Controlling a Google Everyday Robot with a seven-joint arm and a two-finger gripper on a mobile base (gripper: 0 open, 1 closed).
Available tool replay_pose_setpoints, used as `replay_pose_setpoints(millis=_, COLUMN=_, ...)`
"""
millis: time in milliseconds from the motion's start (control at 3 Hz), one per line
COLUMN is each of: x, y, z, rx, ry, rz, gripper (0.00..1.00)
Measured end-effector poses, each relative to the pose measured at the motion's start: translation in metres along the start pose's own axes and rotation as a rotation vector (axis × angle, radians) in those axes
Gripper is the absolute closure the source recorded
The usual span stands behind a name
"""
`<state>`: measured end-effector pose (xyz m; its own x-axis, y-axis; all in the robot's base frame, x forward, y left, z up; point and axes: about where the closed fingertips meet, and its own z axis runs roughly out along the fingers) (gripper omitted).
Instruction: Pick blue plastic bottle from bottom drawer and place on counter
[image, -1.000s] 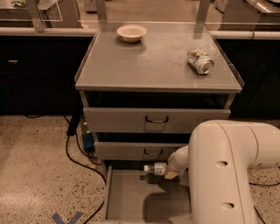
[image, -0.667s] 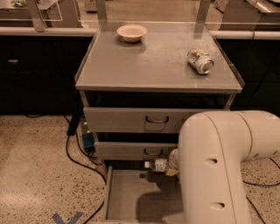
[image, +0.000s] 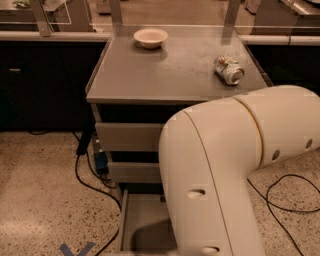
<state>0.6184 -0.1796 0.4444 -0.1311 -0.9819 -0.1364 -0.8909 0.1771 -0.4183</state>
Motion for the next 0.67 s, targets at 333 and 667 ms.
replay_pose_setpoints(millis=333, x=0.000, y=0.000, z=0.000, rx=0.000, ry=0.000, rz=0.000, gripper=1.00)
replay_pose_setpoints(millis=667, x=-0.002, y=0.000, z=-0.018, rx=-0.005, ry=-0.006, rz=0.005, gripper=1.00)
